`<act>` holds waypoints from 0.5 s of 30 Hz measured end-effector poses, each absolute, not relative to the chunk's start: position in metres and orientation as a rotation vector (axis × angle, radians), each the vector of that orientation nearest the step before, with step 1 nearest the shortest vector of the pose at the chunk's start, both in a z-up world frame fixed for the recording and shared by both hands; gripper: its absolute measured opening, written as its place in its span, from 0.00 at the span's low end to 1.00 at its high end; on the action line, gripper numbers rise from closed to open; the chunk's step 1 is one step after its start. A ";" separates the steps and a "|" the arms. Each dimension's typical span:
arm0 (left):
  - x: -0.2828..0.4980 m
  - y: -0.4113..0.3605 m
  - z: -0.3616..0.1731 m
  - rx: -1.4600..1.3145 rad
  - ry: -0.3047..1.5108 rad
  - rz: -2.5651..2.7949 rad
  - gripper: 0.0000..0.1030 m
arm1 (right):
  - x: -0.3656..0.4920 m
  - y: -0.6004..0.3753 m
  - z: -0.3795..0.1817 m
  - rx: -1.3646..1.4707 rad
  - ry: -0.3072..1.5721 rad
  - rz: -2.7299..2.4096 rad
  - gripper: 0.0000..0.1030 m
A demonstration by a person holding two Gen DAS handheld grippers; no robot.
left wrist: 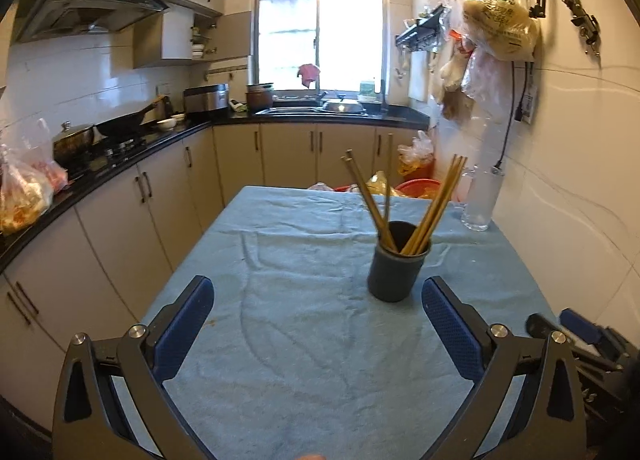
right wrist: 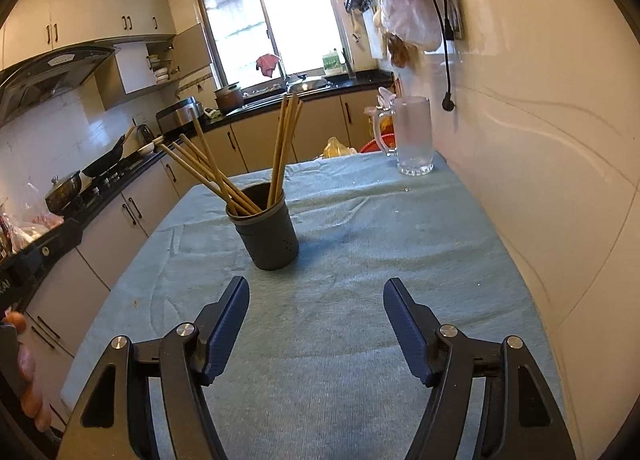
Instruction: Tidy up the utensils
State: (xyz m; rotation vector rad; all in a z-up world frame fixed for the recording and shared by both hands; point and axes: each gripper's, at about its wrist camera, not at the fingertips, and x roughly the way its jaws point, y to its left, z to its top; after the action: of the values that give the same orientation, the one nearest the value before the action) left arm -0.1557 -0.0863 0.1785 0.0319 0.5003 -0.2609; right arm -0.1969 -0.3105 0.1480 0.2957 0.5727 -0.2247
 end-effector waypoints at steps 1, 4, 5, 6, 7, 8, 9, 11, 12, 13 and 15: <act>-0.157 -0.085 0.178 0.031 0.500 -0.253 1.00 | -0.198 -0.309 0.149 0.289 0.570 -0.225 0.72; -0.163 -0.077 0.174 0.022 0.502 -0.236 1.00 | -0.202 -0.305 0.156 0.260 0.558 -0.230 0.72; -0.164 -0.074 0.172 0.020 0.506 -0.232 1.00 | -0.204 -0.304 0.159 0.248 0.550 -0.235 0.73; -0.165 -0.073 0.171 0.020 0.509 -0.229 1.00 | -0.206 -0.304 0.163 0.231 0.538 -0.244 0.73; -0.166 -0.072 0.170 0.023 0.514 -0.224 1.00 | -0.208 -0.303 0.166 0.217 0.531 -0.250 0.73; -0.167 -0.071 0.169 0.028 0.522 -0.222 1.00 | -0.210 -0.302 0.171 0.189 0.518 -0.262 0.73; -0.169 -0.070 0.168 0.031 0.525 -0.224 1.00 | -0.212 -0.300 0.177 0.147 0.502 -0.280 0.73; -0.173 -0.069 0.167 0.036 0.527 -0.220 1.00 | -0.216 -0.296 0.191 0.035 0.466 -0.330 0.78; -0.175 -0.069 0.166 0.037 0.525 -0.214 1.00 | -0.219 -0.294 0.196 -0.015 0.449 -0.358 0.80; -0.177 -0.069 0.166 0.040 0.522 -0.209 1.00 | -0.222 -0.292 0.200 -0.056 0.433 -0.383 0.83; -0.181 -0.070 0.164 0.048 0.526 -0.215 1.00 | -0.229 -0.287 0.207 -0.126 0.400 -0.436 0.86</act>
State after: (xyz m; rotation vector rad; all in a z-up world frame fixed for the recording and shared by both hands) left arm -0.1805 -0.0703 0.1643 0.0479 0.5262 -0.2149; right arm -0.2294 -0.2875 0.2067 -0.1256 0.4002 -0.4360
